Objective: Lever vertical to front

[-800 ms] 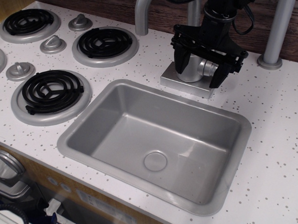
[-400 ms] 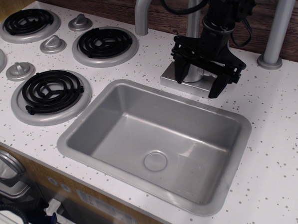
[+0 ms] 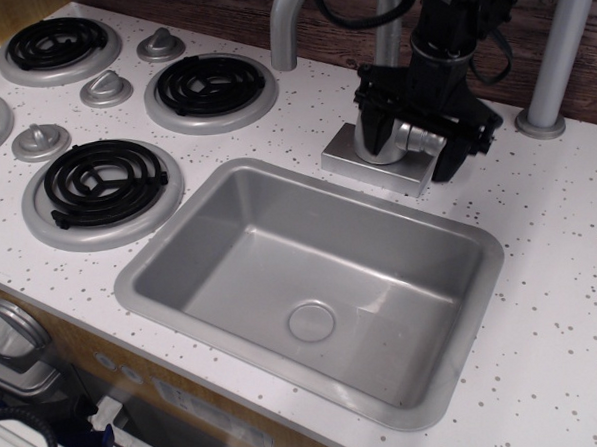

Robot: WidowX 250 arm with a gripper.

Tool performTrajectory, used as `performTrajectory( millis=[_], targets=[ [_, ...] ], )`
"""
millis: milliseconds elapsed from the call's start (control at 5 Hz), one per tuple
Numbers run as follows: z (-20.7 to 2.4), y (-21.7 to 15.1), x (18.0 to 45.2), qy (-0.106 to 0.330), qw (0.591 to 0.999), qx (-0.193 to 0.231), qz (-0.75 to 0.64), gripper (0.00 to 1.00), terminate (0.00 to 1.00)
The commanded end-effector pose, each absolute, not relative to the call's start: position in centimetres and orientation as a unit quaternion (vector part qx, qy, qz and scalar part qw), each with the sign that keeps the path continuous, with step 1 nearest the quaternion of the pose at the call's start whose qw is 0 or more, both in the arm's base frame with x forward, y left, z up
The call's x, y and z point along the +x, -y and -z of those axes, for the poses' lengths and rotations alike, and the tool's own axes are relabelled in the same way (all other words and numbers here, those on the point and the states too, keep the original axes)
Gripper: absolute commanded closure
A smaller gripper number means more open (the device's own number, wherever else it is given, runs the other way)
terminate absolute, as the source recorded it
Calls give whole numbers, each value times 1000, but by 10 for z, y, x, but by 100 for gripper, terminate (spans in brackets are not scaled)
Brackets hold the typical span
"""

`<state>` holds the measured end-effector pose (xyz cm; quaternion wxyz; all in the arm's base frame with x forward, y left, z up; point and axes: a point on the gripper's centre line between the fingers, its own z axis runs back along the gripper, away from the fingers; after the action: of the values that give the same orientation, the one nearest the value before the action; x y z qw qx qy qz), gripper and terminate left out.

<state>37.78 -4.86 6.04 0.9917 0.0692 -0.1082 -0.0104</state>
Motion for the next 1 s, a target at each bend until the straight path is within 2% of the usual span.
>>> performTrajectory(
  millis=[0, 200, 400, 800],
  targets=[
    [-105, 52, 394, 187, 981, 56, 6, 0, 0],
    [-113, 55, 404, 205, 977, 63, 17, 0, 0],
    [-110, 58, 416, 226, 972, 58, 23, 0, 0],
    [-110, 59, 426, 227, 972, 55, 32, 0, 0]
  ],
)
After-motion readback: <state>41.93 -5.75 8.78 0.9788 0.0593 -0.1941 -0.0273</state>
